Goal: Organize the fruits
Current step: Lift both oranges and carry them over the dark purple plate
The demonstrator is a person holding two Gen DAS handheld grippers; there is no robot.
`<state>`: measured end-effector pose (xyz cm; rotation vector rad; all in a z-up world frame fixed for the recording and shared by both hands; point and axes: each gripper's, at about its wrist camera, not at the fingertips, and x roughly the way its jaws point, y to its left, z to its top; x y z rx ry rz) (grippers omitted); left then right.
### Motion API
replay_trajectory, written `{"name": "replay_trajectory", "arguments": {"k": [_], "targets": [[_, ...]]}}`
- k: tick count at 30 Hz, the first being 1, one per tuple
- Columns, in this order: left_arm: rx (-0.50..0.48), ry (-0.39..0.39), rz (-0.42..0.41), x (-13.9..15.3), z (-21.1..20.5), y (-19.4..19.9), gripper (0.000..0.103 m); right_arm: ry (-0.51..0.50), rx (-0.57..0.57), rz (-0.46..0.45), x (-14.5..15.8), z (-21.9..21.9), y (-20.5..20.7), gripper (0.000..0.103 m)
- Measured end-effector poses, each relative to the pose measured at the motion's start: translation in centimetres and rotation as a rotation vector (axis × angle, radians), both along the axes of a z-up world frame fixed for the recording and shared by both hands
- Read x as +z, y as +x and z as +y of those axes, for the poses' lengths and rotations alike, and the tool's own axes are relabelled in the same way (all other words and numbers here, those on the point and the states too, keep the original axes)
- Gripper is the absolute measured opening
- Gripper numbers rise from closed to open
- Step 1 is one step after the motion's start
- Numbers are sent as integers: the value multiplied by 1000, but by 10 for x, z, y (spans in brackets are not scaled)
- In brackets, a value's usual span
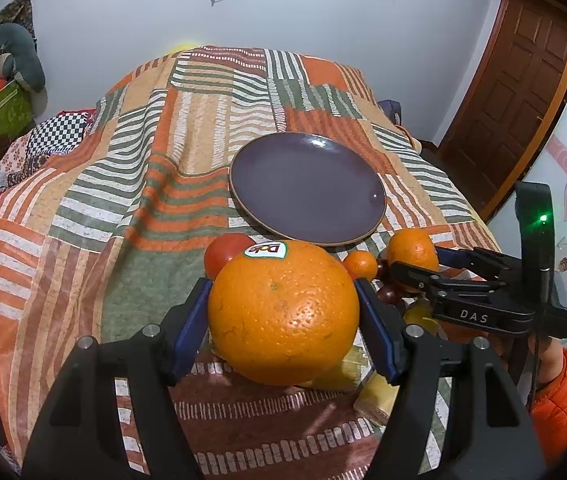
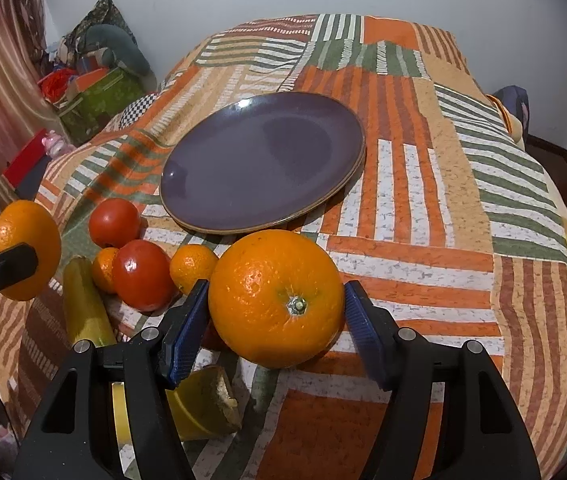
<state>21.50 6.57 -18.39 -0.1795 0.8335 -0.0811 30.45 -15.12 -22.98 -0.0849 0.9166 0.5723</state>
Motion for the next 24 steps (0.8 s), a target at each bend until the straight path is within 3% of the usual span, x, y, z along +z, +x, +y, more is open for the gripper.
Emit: {"name": "replay_trajectory", "arguments": {"k": [9, 24], "targets": [[11, 10, -23, 17, 3, 4, 69, 20, -26, -20, 12, -7, -1, 62], [2, 60, -122, 64, -2, 43, 69, 89, -67, -201, 84, -13, 15, 62]]}}
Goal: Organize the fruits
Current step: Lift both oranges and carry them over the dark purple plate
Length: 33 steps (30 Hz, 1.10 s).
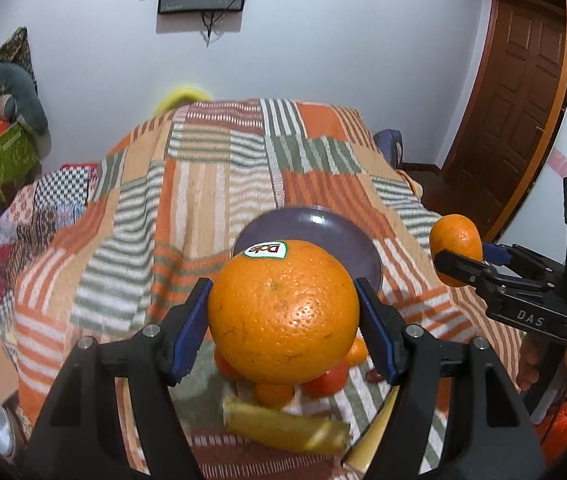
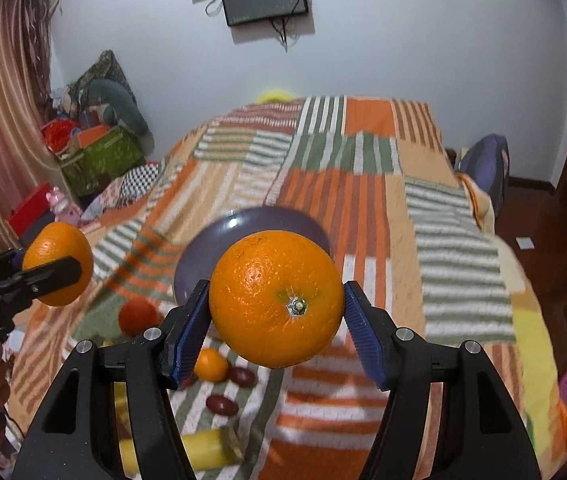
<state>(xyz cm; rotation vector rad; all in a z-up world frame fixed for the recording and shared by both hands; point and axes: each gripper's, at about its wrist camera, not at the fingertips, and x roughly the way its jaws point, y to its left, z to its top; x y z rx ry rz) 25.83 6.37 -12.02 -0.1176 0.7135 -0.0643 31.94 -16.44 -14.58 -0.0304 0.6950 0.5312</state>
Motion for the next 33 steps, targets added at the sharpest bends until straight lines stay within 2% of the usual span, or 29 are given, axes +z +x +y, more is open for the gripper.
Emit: {"name": "replay_trajectory", "arguments": {"k": [8, 14, 25, 28, 33], "targets": [[-6, 14, -28, 12, -3, 33, 69, 8, 12, -69, 20, 16, 17, 62], [-6, -1, -10, 8, 2, 64, 69, 11, 18, -81, 18, 31, 37, 62], [3, -30, 98, -30, 13, 129, 69, -79, 32, -17, -19, 56, 76, 62], [-1, -6, 135, -44, 11, 148, 69, -104, 33, -1, -29, 60, 84, 62], [-1, -33, 214, -66, 11, 171, 69, -149, 44, 27, -44, 66, 93, 62]]}}
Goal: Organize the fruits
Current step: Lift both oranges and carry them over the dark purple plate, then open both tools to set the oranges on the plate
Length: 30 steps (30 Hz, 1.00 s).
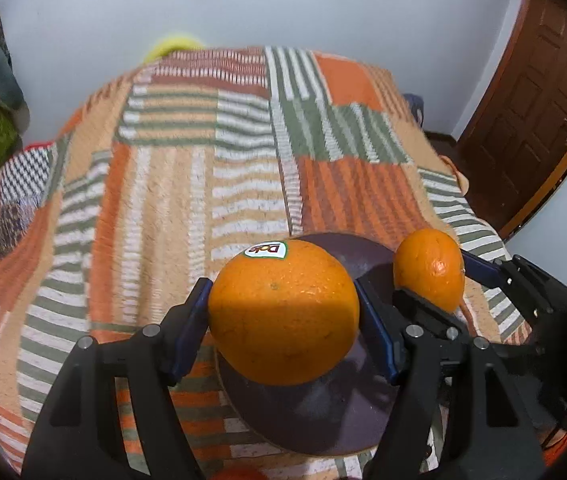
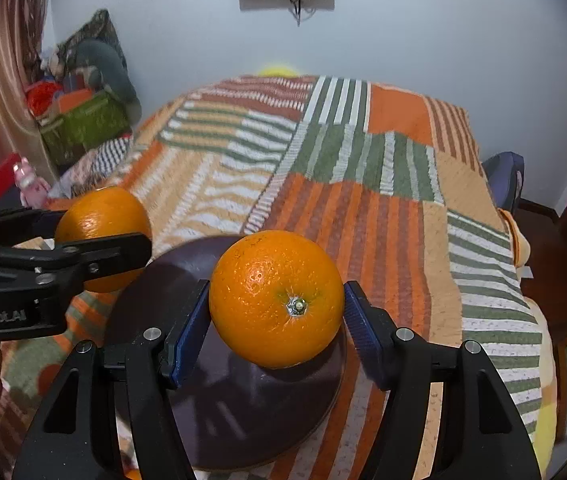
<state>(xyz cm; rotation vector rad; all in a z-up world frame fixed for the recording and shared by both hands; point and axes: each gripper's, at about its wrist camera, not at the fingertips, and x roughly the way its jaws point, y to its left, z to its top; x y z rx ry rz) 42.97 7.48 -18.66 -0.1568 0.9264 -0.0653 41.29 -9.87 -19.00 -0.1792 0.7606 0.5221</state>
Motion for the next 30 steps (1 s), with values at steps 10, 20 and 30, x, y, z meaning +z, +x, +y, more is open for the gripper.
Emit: {"name": "replay_trajectory", "arguments": {"k": [10, 20, 30], "targets": [[16, -11, 131, -47, -3, 27, 69, -74, 28, 63, -32, 6, 14, 62], [-13, 4, 171, -47, -8, 21, 70, -83, 32, 108, -30, 7, 15, 72], [11, -1, 32, 5, 3, -20, 76, -97, 24, 30, -4, -3, -21, 83]]}}
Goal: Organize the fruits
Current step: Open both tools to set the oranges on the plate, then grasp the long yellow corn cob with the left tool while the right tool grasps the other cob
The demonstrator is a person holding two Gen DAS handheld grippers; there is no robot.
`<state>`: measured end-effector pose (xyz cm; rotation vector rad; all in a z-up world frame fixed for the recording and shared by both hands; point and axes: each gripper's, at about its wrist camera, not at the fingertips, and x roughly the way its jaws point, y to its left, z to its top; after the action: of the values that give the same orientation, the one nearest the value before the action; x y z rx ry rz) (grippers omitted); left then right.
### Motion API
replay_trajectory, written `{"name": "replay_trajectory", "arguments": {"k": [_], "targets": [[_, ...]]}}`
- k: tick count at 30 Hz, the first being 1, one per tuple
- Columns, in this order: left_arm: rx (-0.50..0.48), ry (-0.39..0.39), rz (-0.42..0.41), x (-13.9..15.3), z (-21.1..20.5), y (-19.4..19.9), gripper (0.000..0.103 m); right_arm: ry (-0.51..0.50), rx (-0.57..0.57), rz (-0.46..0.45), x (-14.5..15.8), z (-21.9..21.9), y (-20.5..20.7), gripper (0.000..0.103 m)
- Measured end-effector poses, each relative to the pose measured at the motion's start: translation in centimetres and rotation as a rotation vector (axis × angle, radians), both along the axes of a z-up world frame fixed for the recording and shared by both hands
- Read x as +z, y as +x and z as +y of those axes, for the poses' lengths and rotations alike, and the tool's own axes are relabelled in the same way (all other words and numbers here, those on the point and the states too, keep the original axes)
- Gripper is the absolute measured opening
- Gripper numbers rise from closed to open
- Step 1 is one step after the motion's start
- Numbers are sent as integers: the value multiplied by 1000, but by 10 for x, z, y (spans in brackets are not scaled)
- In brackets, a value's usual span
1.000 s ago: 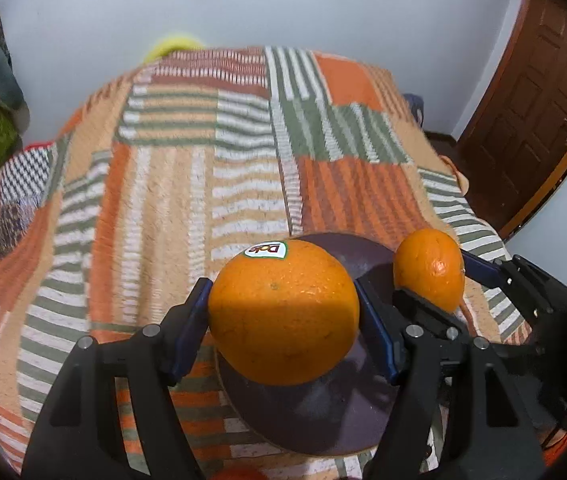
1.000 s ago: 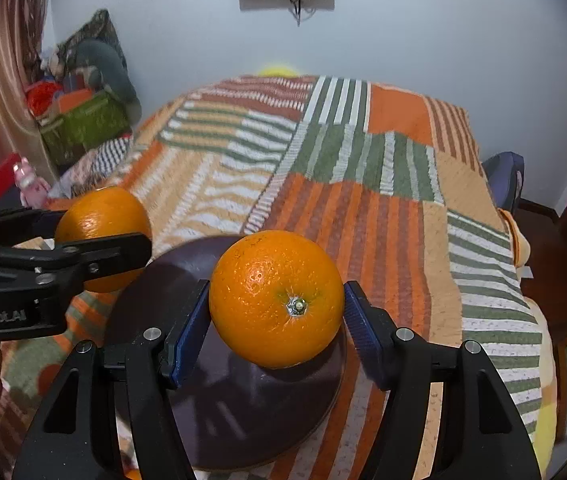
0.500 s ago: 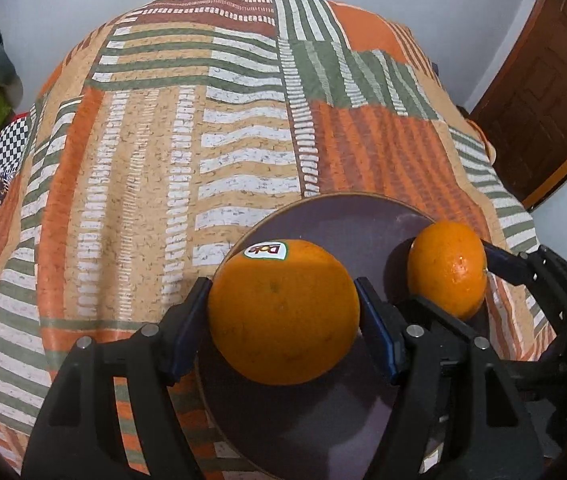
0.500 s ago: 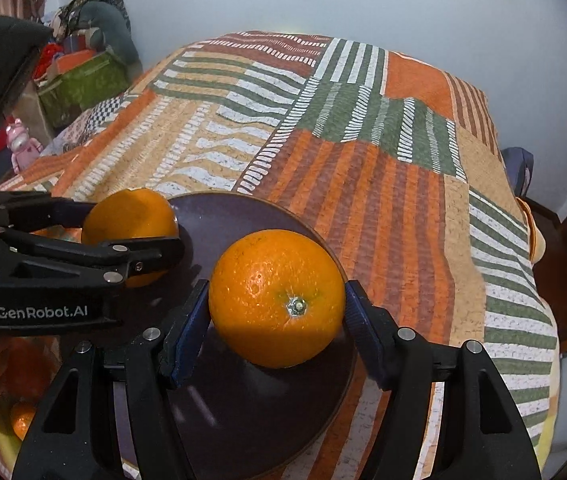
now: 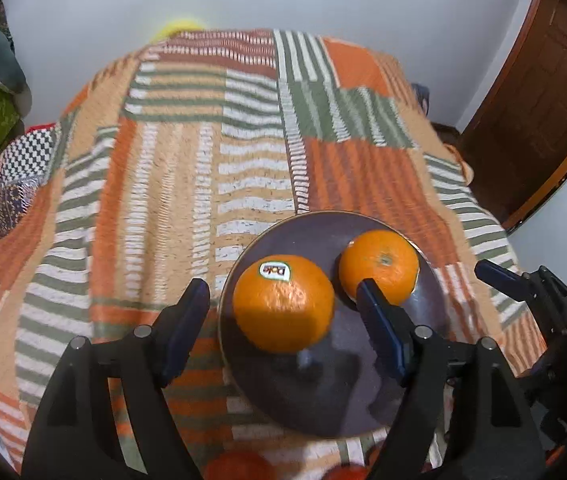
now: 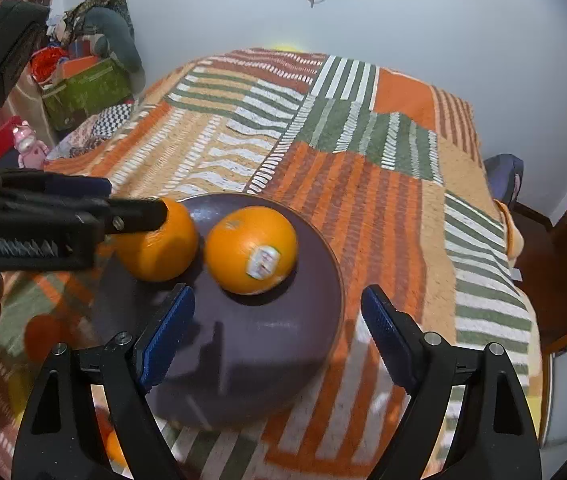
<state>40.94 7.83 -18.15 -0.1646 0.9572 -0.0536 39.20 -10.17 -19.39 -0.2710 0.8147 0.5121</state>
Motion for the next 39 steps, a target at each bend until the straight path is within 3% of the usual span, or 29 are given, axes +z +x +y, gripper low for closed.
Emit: {"name": "replay_trajectory", "arguments": {"k": [6, 10, 15, 20, 28, 39], "targets": [[-19, 87, -60, 24, -2, -56, 76, 67, -10, -1, 19, -18, -35, 84], [-42, 90, -57, 27, 0, -97, 76, 80, -1, -10, 27, -29, -68, 86], [-61, 87, -28, 13, -4, -157, 78, 110, 13, -1, 27, -38, -114, 102], [-86, 110, 12, -11, -13, -203, 79, 111, 39, 49, 15, -38, -148, 103], [-47, 74, 127, -59, -19, -234, 80, 129, 27, 151, -14, -38, -176, 103], [8, 45, 87, -48, -5, -247, 80, 107, 34, 237, -42, -13, -182, 103]]}}
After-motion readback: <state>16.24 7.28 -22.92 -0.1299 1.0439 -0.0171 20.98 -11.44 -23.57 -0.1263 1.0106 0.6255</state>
